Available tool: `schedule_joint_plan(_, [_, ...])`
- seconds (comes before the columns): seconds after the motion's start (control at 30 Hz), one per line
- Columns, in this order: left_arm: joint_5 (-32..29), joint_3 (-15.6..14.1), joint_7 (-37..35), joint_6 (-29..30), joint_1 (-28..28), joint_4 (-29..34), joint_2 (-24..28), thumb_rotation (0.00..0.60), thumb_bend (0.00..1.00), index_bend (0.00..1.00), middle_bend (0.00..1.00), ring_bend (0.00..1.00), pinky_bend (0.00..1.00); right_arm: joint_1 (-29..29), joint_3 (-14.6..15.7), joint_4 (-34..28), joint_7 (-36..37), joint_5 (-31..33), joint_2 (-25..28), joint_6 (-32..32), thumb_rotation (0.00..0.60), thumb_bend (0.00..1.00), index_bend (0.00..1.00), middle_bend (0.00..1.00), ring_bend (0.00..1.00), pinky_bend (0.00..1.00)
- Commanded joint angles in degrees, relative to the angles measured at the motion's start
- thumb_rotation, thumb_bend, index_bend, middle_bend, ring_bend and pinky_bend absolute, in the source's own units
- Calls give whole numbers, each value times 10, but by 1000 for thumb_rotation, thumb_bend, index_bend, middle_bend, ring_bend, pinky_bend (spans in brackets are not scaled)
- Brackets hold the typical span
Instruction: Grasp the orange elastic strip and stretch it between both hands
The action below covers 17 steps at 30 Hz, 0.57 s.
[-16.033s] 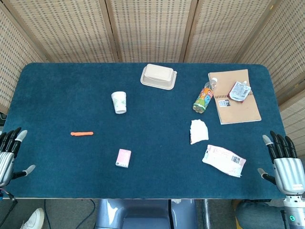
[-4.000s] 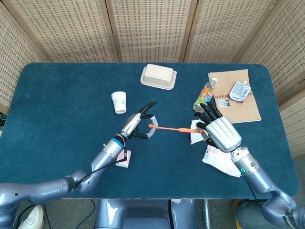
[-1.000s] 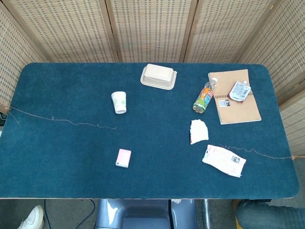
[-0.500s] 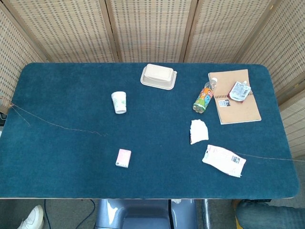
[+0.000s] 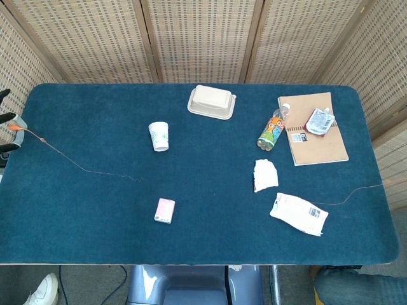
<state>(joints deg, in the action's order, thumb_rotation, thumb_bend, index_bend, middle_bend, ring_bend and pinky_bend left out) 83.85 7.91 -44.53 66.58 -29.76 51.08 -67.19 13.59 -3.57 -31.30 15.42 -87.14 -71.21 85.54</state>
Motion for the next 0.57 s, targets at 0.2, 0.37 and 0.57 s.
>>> schedule_joint_plan(0.2, [26,-8,65,46,12,103,39,600,527,737,0,0,0,77,-22,-342,-139,-39,121,-8,600,695,768,357,70,121])
schedule_joint_plan(0.37, [27,-14,104,62,27,153,56,600,525,728,0,0,0,102,-29,-442,-178,-52,131,-29,600,695,768,357,73,121])
schedule_joint_plan(0.57, [16,-20,159,68,46,208,71,600,526,723,0,0,0,121,-34,-511,-216,-59,117,-52,600,695,768,357,75,121])
